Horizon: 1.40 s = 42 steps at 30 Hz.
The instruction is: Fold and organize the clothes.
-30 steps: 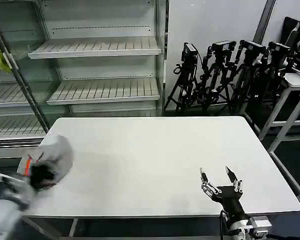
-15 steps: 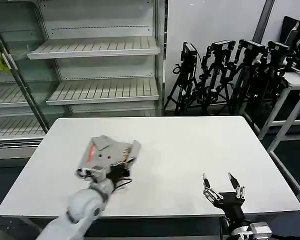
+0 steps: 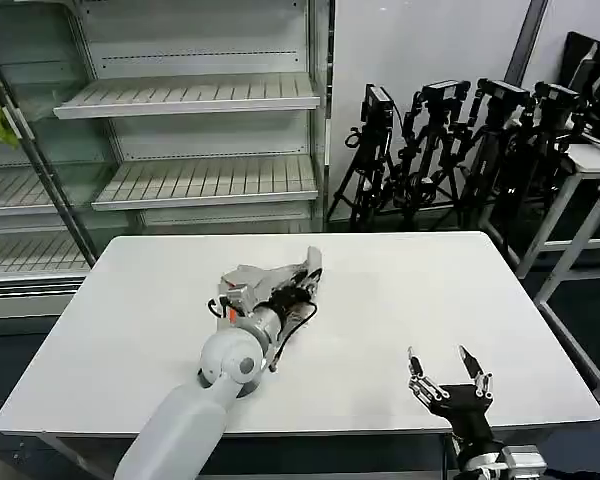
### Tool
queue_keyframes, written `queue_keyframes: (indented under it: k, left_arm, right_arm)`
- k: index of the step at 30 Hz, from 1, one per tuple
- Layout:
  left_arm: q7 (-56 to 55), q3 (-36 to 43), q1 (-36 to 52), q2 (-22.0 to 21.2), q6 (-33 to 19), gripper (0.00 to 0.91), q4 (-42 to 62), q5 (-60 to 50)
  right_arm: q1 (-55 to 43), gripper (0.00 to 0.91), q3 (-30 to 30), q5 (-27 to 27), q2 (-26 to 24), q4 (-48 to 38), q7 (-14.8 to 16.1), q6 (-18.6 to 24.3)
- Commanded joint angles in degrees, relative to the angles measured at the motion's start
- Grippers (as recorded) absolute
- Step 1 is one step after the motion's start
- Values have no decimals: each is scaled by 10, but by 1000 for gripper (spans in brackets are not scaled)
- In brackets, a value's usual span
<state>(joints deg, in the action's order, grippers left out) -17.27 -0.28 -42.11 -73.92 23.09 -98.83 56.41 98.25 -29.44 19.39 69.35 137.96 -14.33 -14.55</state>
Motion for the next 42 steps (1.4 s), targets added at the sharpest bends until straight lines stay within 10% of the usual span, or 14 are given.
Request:
queue_keyframes:
  k: [1, 12, 20, 42]
  left_arm:
    - [30, -14, 14, -28, -75, 907, -43, 12]
    - [96, -216, -239, 68, -141, 907, -205, -286]
    - [141, -344, -453, -16, -201, 907, -283, -436]
    - [197, -339, -527, -54, -197, 907, -321, -513]
  right_arm:
    - [-6, 907, -5, -2, 0, 2, 1, -1]
    - [-33, 907, 5, -16, 3, -12, -7, 12]
    - [-34, 907, 15, -36, 7, -27, -7, 36]
    - [-35, 907, 23, -70, -1, -33, -12, 48]
